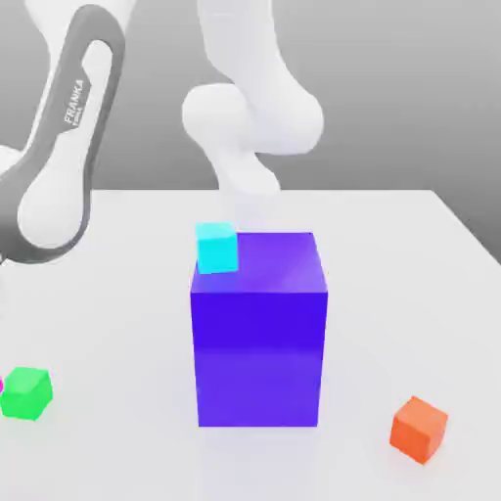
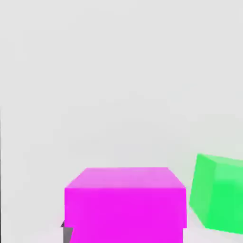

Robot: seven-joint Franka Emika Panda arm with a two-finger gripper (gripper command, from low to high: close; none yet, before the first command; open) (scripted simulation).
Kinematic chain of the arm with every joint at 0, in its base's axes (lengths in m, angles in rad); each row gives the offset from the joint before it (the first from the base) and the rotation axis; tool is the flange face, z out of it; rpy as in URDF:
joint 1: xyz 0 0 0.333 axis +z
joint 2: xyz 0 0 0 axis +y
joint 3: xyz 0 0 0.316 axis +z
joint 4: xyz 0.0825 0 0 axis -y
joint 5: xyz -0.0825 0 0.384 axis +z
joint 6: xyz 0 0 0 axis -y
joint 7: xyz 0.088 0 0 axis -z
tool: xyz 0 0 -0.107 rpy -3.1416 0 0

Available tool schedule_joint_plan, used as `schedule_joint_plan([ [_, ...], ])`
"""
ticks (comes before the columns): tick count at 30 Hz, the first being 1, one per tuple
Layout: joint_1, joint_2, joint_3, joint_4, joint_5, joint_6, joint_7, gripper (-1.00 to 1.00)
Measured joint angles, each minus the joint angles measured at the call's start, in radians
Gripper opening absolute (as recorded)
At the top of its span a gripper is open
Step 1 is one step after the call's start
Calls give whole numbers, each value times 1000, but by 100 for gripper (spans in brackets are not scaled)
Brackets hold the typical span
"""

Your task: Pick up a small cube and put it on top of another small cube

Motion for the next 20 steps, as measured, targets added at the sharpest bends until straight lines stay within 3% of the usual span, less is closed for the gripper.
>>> schedule_joint_plan([
  [4,14,-86,-61,-128,-62,42,187,-100],
  [8,-19,28,-18,-136,25,157,144,-100],
  [9,-29,53,-3,-135,45,180,131,100],
  [15,-34,65,4,-134,54,190,124,100],
  [20,-8,-69,-43,-145,-56,73,204,100],
])
